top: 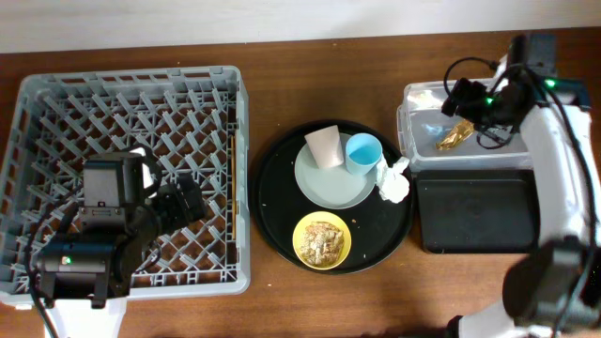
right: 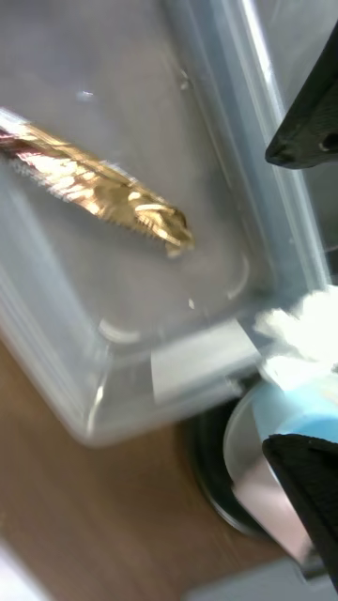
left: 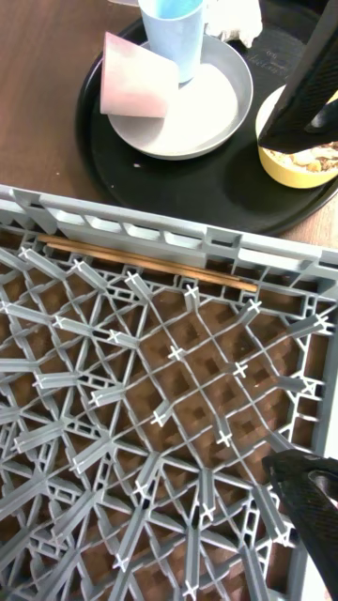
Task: Sort waste into correct bins and load items into the dishwasher rack
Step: 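Drop the gold wrapper into the clear plastic bin, then grasp the white tissue with the right gripper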
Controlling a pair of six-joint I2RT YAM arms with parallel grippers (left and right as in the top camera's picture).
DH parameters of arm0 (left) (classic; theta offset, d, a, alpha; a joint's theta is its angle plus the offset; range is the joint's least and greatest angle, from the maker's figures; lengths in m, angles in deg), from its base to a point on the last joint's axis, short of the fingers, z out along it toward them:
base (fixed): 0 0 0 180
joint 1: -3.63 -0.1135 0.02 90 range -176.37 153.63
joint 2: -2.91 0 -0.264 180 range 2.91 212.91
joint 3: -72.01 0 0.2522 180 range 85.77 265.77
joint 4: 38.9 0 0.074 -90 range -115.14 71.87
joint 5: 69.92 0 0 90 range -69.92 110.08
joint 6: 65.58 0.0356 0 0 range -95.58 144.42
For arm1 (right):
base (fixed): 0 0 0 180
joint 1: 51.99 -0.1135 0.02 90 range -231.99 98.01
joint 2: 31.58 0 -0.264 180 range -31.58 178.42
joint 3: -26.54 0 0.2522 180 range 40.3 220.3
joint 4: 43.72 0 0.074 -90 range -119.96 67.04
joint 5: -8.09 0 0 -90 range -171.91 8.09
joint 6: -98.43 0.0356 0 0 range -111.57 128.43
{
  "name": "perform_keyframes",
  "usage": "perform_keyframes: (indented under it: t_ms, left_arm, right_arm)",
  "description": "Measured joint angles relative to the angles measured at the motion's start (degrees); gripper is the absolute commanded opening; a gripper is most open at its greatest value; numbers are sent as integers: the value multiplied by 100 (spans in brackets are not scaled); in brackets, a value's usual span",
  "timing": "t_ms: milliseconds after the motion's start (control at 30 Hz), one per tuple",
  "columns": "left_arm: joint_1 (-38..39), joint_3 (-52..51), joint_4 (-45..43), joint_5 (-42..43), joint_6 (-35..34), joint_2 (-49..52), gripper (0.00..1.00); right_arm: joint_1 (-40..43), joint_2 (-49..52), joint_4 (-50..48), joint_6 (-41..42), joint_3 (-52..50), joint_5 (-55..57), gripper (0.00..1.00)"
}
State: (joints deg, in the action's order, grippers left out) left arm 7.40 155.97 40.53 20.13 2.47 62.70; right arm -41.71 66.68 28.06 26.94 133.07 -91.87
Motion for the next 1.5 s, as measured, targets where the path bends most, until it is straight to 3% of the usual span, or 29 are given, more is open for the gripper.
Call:
perform_keyframes:
  t_ms: [100, 200, 300, 433, 500, 667, 1000, 1500]
  left_arm:
    - [0, 0, 0, 0, 0, -4, 99]
    - [0, 0, 9, 0, 0, 0, 99]
    - [0, 0, 4, 0, 0, 0, 99]
    - [0, 2, 11, 0, 0, -2, 99]
    - [0, 4, 11, 2, 0, 0, 99]
    - [0, 4, 11, 0, 0, 0, 99]
    - [0, 4, 11, 0, 0, 0, 99]
    - [0, 4, 9, 0, 0, 0, 99]
  right_arm:
    - [-861, -1174, 1305, -667, 212, -50, 65]
    - [-1749, -1226, 1786, -839, 17, 63, 65]
    - [-2352, -1176, 1095, -837, -1110, 299, 66]
    - [-2385, -1145, -765, -841, -3189, 407, 66]
    - [-2385, -1141, -1078, -839, -3604, 409, 66]
    - [-2533, -1141, -1132, -841, -3709, 463, 66]
    - [-2651, -719, -2273, -1082, -3906, 1746, 68]
    - [-2651, -592, -2496, -1102, -4050, 1764, 70]
